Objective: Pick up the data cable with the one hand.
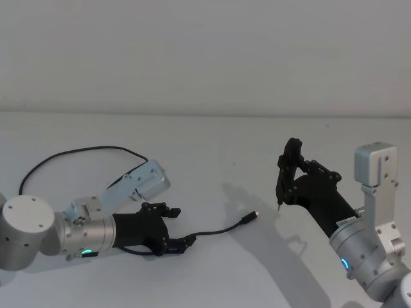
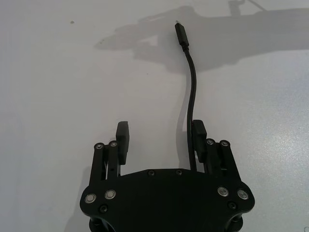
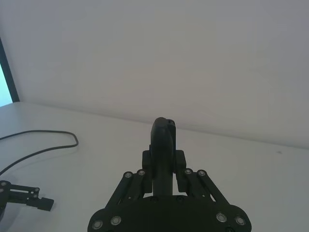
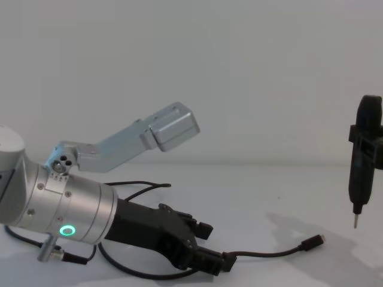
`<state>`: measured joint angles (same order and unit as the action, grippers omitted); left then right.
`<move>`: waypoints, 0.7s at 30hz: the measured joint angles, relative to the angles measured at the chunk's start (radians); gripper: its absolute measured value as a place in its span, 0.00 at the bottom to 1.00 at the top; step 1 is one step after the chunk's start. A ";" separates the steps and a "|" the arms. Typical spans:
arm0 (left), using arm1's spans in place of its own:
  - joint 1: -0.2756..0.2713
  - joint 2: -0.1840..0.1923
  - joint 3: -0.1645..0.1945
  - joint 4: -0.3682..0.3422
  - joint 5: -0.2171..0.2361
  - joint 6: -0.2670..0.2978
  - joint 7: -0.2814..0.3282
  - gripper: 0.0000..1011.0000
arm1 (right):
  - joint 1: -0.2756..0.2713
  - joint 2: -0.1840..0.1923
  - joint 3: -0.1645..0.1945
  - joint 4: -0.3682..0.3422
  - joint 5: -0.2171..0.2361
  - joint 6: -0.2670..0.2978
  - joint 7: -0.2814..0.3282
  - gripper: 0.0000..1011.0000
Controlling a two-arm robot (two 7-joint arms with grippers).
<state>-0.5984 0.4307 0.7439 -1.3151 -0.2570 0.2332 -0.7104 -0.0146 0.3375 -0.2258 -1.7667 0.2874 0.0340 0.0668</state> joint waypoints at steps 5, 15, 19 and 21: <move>0.000 -0.001 0.001 0.001 0.001 0.001 0.000 0.70 | 0.000 0.000 0.000 0.000 0.000 0.000 0.000 0.27; -0.001 -0.002 0.001 0.002 0.002 0.002 0.001 0.64 | 0.000 0.000 0.000 0.000 0.000 0.000 0.000 0.27; -0.001 -0.002 0.001 0.002 0.002 0.003 0.001 0.62 | 0.000 0.000 0.000 0.000 0.000 0.000 0.000 0.27; -0.001 -0.002 0.001 0.002 0.002 0.003 0.001 0.60 | 0.000 0.000 0.000 0.000 0.000 0.000 0.000 0.27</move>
<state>-0.5998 0.4289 0.7451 -1.3127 -0.2546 0.2362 -0.7091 -0.0146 0.3374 -0.2258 -1.7667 0.2874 0.0340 0.0668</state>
